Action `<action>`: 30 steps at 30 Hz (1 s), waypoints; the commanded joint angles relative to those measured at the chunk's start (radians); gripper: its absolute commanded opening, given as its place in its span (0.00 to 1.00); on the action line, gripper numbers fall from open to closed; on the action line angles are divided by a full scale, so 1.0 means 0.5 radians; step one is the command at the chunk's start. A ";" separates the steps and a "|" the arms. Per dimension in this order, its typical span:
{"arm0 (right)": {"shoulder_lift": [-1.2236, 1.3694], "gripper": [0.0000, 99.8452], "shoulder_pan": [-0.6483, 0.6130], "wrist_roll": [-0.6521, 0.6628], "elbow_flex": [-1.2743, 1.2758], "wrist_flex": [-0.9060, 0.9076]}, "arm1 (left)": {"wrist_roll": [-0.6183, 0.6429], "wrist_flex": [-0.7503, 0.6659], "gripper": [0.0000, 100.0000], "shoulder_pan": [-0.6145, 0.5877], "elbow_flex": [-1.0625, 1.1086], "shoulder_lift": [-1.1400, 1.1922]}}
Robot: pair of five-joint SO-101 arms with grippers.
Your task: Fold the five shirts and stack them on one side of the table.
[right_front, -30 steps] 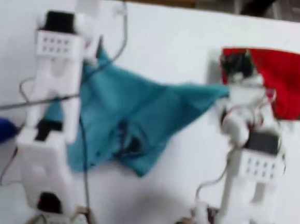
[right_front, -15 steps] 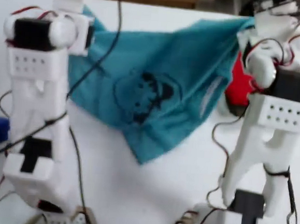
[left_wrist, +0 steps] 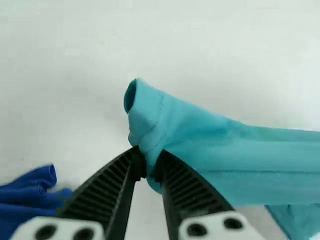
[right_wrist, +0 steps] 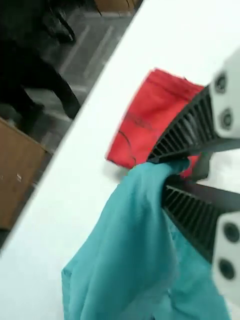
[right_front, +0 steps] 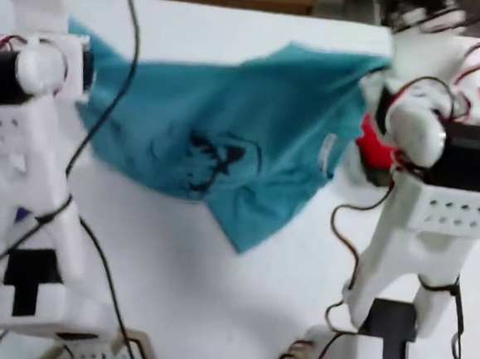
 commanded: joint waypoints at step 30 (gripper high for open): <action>-2.186 0.06 -0.161 0.387 4.149 -1.033 | -1.108 0.015 0.13 -0.212 1.748 -0.074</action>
